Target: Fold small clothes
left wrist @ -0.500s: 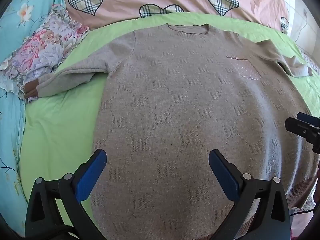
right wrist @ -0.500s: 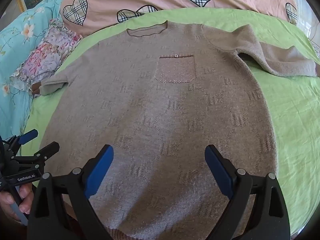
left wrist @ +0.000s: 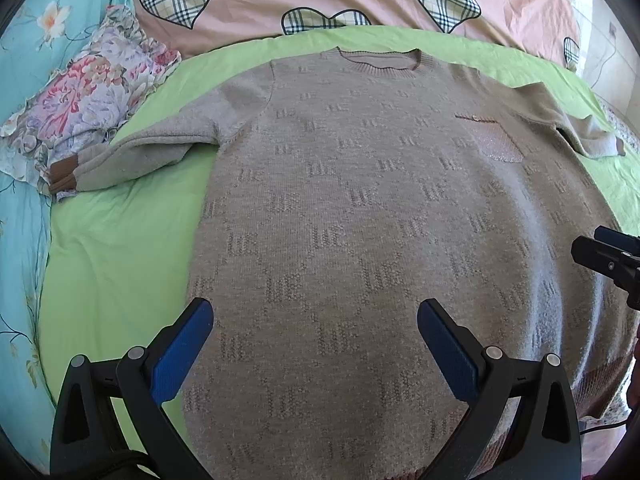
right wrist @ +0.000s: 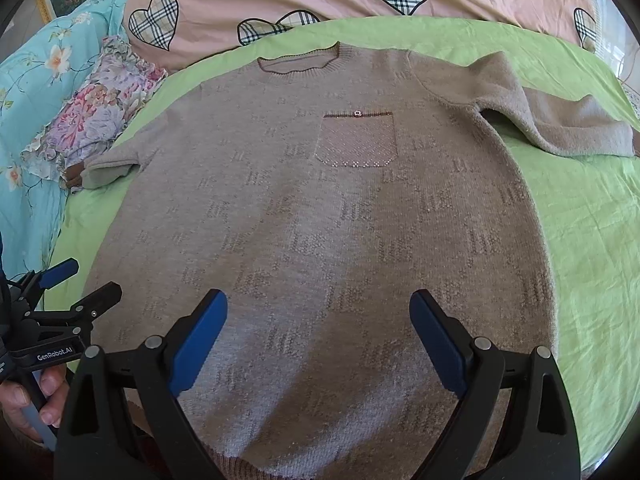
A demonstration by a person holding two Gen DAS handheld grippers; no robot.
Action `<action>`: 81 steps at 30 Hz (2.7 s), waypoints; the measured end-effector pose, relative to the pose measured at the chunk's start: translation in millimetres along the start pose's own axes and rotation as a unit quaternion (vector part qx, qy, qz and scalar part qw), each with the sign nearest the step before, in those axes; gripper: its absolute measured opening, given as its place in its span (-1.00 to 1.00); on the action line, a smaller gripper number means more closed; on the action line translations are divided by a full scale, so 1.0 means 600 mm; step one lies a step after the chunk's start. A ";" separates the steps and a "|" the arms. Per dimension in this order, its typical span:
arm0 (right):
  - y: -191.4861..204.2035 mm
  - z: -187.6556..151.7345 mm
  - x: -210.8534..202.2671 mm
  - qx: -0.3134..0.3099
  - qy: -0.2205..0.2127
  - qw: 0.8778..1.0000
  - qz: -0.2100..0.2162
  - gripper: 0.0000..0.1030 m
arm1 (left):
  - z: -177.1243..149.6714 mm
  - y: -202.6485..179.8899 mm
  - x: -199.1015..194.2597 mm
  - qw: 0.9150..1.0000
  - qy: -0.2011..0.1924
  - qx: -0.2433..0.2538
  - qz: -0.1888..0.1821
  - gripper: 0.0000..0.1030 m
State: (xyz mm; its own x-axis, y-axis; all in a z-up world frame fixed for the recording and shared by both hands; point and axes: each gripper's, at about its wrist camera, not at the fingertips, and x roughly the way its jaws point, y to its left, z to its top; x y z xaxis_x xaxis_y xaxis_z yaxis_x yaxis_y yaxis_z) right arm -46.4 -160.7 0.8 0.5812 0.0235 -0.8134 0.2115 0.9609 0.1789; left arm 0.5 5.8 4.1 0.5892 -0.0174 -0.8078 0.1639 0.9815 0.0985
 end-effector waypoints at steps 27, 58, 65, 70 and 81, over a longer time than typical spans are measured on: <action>-0.002 0.003 -0.002 -0.001 0.029 0.999 -0.014 0.80 | 0.005 -0.014 0.004 1.000 -0.011 -0.010 -0.014 0.98; -0.119 0.034 -0.028 0.091 -0.018 0.996 -0.013 0.80 | 0.066 -0.017 0.027 1.000 -0.004 -0.001 -0.017 0.98; -0.257 0.032 -0.059 0.186 -0.043 0.981 -0.028 0.80 | 0.102 -0.031 0.038 1.000 -0.017 0.006 -0.008 0.98; -0.401 0.048 -0.100 0.277 -0.088 0.956 -0.046 0.51 | 0.117 -0.047 0.048 1.000 -0.013 0.014 -0.014 0.98; -0.662 0.142 -0.115 0.415 -0.173 0.886 -0.111 0.10 | 0.129 -0.096 0.091 0.999 0.018 0.042 -0.007 0.98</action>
State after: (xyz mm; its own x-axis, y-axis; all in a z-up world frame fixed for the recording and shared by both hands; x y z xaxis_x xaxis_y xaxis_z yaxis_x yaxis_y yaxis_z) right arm -103.4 -567.7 33.2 0.6289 -0.3643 -0.6869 0.7725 0.3932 0.4987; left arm 84.6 -66.7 -0.6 0.5574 -0.0233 -0.8299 0.2397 0.9615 0.1341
